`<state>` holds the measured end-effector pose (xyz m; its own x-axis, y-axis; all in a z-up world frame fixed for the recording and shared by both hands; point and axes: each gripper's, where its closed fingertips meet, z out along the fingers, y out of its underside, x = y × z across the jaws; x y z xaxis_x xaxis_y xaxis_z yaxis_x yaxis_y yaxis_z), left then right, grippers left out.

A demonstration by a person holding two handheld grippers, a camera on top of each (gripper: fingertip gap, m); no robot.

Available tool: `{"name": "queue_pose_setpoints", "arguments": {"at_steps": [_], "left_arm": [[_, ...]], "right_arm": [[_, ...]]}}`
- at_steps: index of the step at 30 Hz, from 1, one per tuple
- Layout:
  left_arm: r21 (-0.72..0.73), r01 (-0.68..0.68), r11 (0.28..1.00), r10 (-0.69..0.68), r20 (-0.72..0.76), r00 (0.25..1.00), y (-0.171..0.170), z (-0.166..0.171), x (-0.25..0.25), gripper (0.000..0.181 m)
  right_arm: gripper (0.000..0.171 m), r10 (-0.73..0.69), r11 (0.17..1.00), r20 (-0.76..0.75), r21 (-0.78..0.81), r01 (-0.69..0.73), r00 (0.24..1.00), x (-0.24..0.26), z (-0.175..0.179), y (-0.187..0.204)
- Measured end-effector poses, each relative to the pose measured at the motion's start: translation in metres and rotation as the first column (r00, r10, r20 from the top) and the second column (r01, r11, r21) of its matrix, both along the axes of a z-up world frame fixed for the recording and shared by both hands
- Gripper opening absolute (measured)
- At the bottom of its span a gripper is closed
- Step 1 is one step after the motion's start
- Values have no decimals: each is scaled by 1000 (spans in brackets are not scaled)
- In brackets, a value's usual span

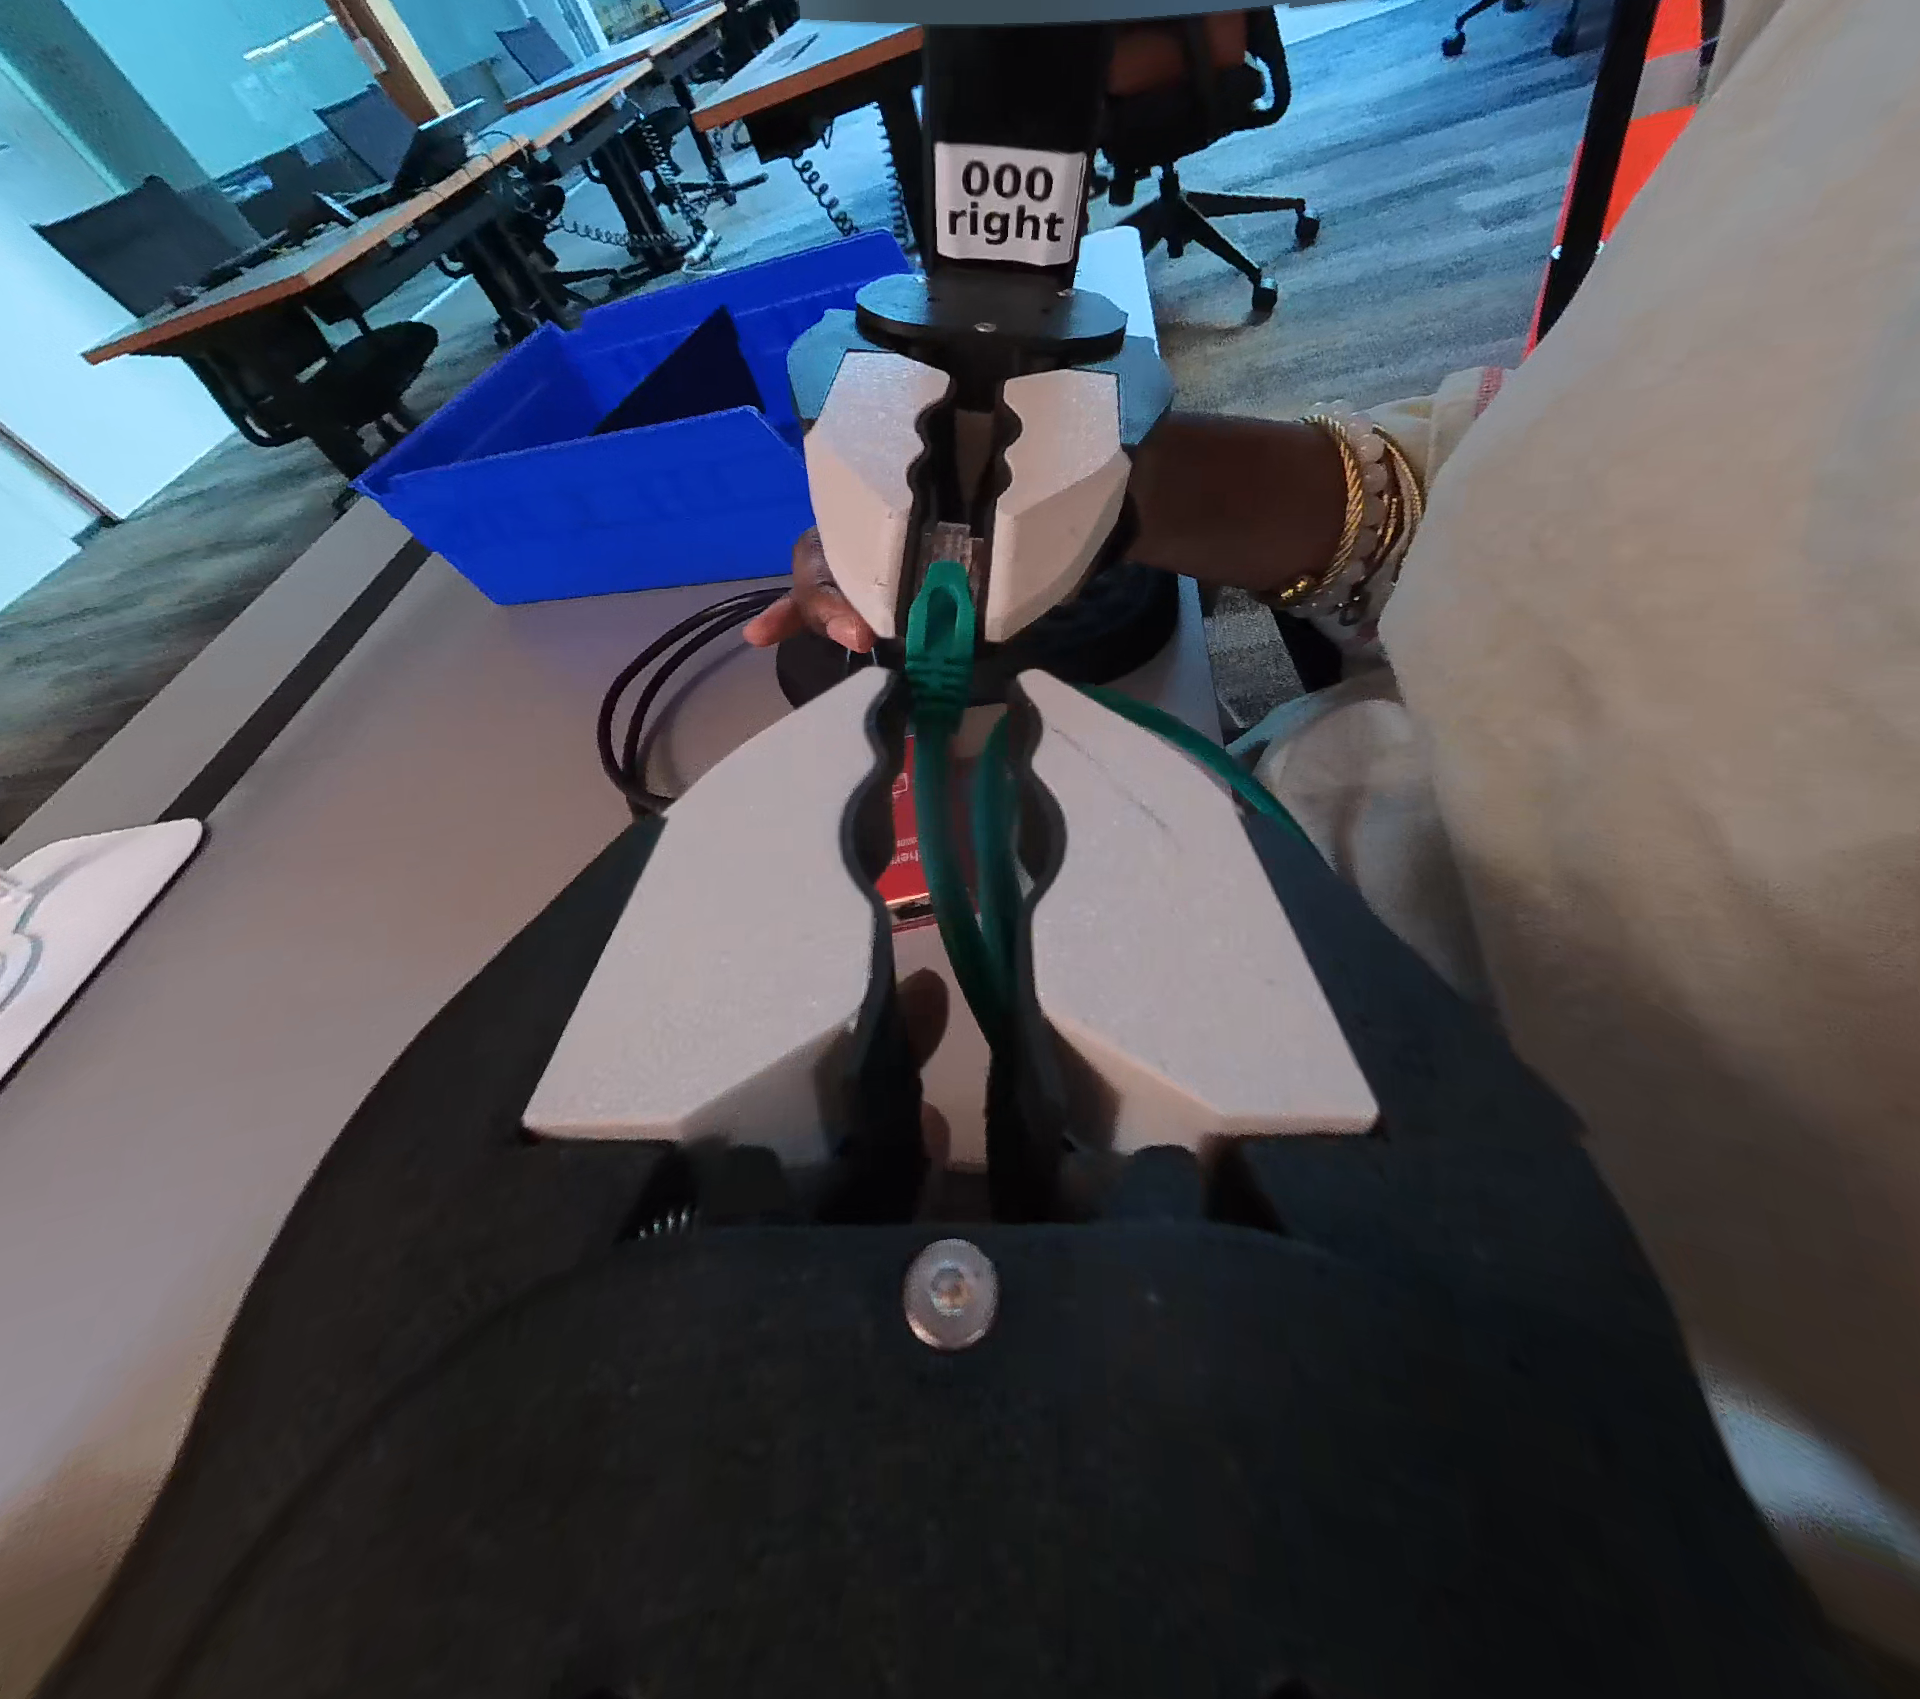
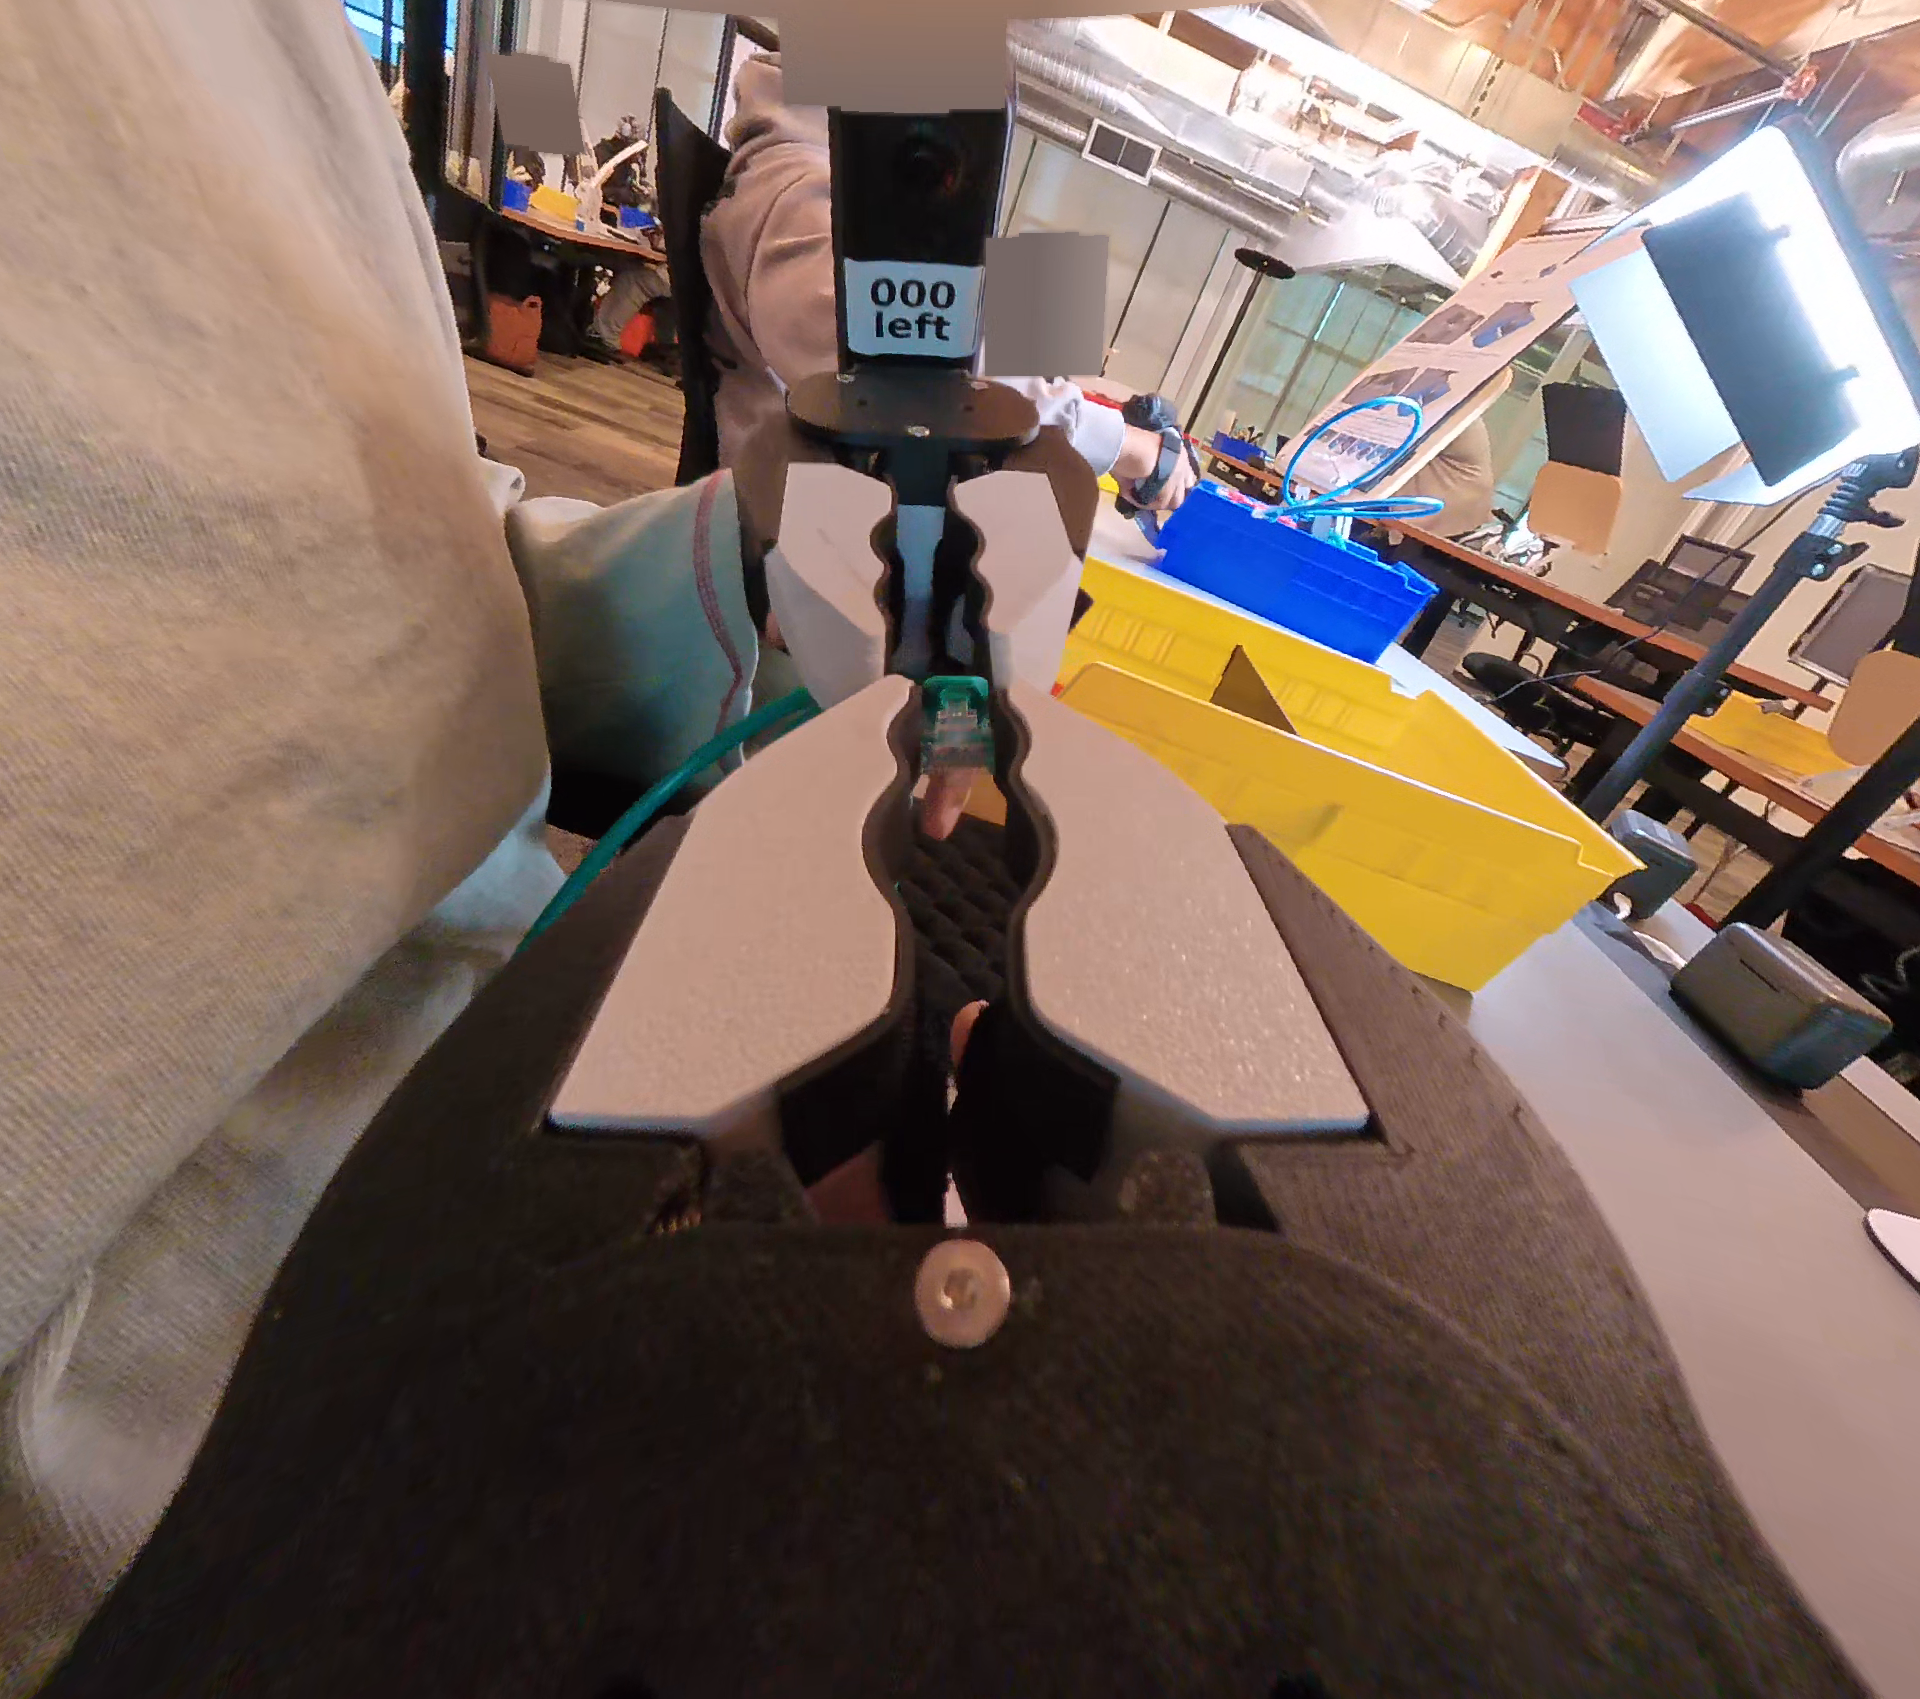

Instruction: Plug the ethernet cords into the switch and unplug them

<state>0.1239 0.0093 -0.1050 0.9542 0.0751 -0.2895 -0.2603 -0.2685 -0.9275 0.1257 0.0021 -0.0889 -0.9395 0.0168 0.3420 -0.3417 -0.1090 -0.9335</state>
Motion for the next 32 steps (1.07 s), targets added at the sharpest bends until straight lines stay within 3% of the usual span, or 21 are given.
{"name": "queue_pose_setpoints", "arguments": {"at_steps": [3, 10, 13, 16, 19, 23, 26, 32], "left_arm": [[22, -8, 1000, 8, 6, 1000, 0, 1, -4, 11], [37, 8, 999, -10, 42, 999, 0, -4, -5, 11], [-41, -36, 999, 38, 52, 998, -5, -6, -8, 11], [-154, -153, 976, 153, -13, 988, -31, -1, -17, 11], [-220, -236, 946, 228, -65, 972, -59, 6, -19, 11], [-289, -211, 934, 205, -52, 977, -67, -8, -16, 11], [-345, -193, 919, 184, -57, 981, -59, -26, -20, 11], [-369, -172, 913, 170, -39, 985, -52, -38, -24, 11]], "right_arm": [[13, 2, 1000, -1, -4, -2, 1000, 0, 0, 1], [13, 2, 1000, -6, 10, -2, 1000, -1, -3, 1], [14, -50, 996, -40, 75, 53, 998, -7, -9, 2], [37, -169, 956, -122, 221, 193, 978, -24, -25, 20], [56, -234, 873, -136, 407, 270, 963, -40, -47, 43], [86, -230, 717, -76, 661, 222, 970, -46, -88, 52], [86, -197, 583, -108, 786, 205, 975, -57, -112, 50], [84, -163, 301, -22, 951, 71, 986, -71, -140, 51]]}}
